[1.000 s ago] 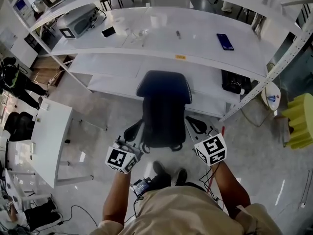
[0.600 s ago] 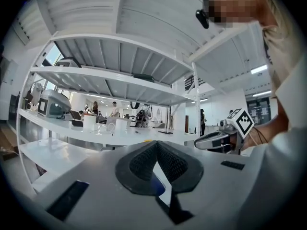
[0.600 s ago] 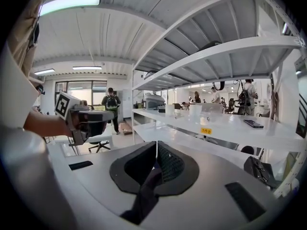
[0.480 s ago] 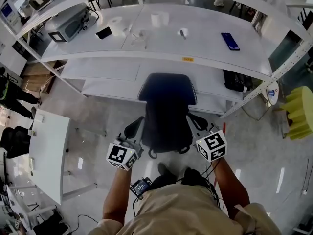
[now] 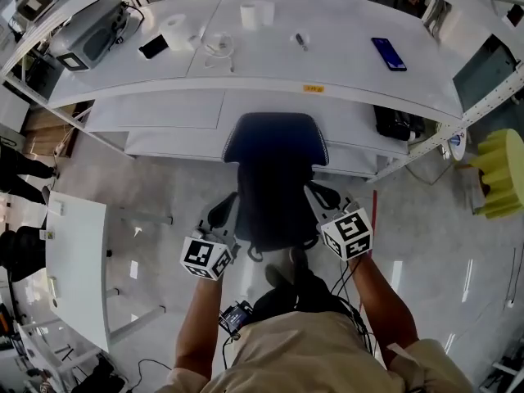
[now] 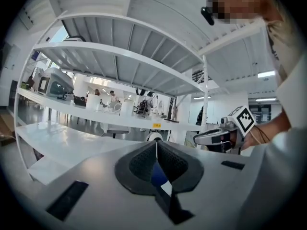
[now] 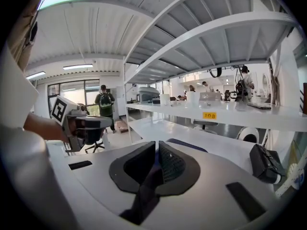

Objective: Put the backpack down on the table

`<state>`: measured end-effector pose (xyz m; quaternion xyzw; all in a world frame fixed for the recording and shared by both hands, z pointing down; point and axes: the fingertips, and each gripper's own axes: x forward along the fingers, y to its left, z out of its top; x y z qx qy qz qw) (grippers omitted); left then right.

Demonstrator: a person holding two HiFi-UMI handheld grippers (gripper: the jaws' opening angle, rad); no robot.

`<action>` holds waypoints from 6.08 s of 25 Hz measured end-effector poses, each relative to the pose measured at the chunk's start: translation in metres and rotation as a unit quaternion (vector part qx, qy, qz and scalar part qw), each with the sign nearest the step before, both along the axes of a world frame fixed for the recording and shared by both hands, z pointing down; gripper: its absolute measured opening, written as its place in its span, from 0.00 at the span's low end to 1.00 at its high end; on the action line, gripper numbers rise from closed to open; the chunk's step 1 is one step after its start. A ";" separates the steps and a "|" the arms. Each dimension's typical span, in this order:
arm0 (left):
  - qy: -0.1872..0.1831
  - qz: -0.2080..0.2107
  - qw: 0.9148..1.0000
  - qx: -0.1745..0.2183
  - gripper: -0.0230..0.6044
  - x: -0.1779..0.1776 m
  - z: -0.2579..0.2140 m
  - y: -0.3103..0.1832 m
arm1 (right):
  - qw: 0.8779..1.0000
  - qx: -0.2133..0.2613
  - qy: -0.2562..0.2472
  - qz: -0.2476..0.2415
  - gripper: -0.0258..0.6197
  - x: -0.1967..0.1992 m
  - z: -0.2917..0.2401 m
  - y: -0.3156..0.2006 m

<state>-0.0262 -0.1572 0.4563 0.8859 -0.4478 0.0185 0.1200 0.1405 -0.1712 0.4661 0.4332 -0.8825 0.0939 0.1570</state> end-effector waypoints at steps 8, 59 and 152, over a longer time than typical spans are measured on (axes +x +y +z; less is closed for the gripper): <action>0.000 -0.013 0.998 -0.065 0.06 0.005 0.075 -0.038 | 0.998 -0.055 -0.012 -0.018 0.09 0.001 0.071 -0.044; 0.213 -0.059 0.946 -0.236 0.15 0.042 0.266 -0.070 | 0.982 -0.158 -0.068 -0.075 0.15 -0.049 0.252 -0.093; 0.059 -0.617 0.784 0.000 0.43 -0.894 -0.048 0.289 | 0.813 -0.004 -0.077 -0.577 0.30 -1.035 -0.062 0.156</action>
